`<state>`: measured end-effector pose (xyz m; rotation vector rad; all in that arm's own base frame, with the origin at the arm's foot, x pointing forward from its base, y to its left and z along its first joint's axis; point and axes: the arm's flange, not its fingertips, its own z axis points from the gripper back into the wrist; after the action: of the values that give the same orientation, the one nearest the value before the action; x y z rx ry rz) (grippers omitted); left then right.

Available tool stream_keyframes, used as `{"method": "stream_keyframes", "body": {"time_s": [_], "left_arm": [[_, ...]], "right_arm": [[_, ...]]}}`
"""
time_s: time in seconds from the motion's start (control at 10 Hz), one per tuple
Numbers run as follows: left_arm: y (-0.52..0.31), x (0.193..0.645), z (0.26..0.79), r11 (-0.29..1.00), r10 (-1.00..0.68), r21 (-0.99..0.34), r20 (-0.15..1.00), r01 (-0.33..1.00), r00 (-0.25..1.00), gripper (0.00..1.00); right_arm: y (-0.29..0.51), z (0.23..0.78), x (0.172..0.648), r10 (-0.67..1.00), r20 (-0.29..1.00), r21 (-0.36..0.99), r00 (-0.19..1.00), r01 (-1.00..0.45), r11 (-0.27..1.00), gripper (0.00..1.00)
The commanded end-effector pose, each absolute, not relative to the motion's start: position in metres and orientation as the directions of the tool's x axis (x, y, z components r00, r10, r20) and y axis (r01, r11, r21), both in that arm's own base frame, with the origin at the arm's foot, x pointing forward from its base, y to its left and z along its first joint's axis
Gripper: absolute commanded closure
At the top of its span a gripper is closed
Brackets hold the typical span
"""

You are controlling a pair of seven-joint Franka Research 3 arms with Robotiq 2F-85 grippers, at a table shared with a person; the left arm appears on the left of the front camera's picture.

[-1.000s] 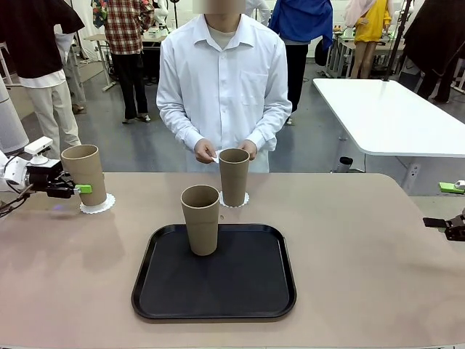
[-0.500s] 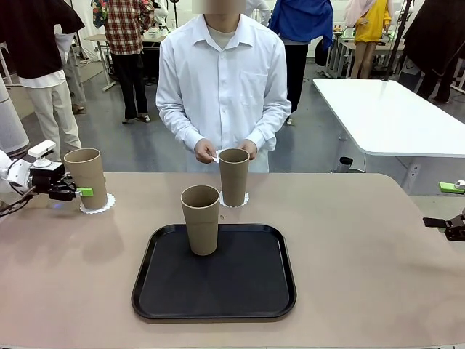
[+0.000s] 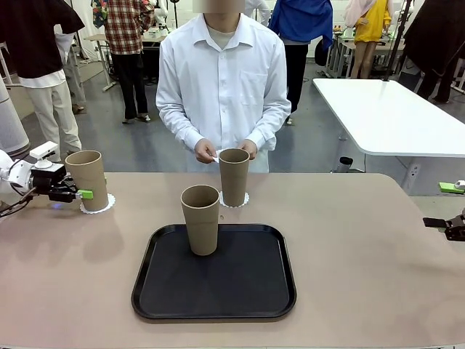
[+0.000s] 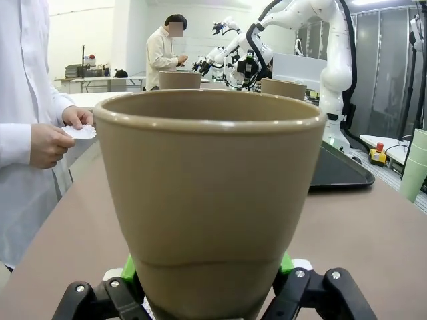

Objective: Place coasters on the table and set cups on them.
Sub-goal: Take one Reusable plastic cup from the Flat Tray and place it on a coaster set by the human.

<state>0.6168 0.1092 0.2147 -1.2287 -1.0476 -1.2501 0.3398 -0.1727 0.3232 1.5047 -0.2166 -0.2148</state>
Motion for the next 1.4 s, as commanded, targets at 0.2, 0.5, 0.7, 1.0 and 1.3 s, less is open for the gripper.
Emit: {"method": "stream_keyframes", "body": {"time_s": [0.2,0.5,0.7,1.0,1.3], "left_arm": [[0.1137,0.6215,0.2190,-0.098,-0.112,-0.097,0.990,0.990,0.086,0.00],[0.1152,0.6225,0.2181,-0.083,-0.149,-0.092,0.986,0.992,0.079,0.00],[0.1161,0.6247,0.2178,-0.082,-0.183,-0.095,0.980,0.992,0.079,0.00],[0.1180,0.6242,0.2167,-0.095,-0.226,-0.113,0.970,0.989,0.089,0.00],[0.1189,0.6240,0.2184,-0.089,-0.256,-0.119,0.962,0.989,0.093,0.00]], "right_arm": [[-0.1727,0.3246,0.3404,-0.274,0.005,0.998,0.962,0.010,0.054,0.00],[-0.1727,0.3246,0.3404,-0.274,0.005,0.998,0.962,0.010,0.054,0.00],[-0.1727,0.3246,0.3404,-0.274,0.005,0.998,0.962,0.010,0.054,0.00],[-0.1727,0.3246,0.3404,-0.274,0.005,0.998,0.962,0.010,0.054,0.00],[-0.1727,0.3246,0.3404,-0.274,0.005,0.998,0.962,0.010,0.054,0.00]]}}
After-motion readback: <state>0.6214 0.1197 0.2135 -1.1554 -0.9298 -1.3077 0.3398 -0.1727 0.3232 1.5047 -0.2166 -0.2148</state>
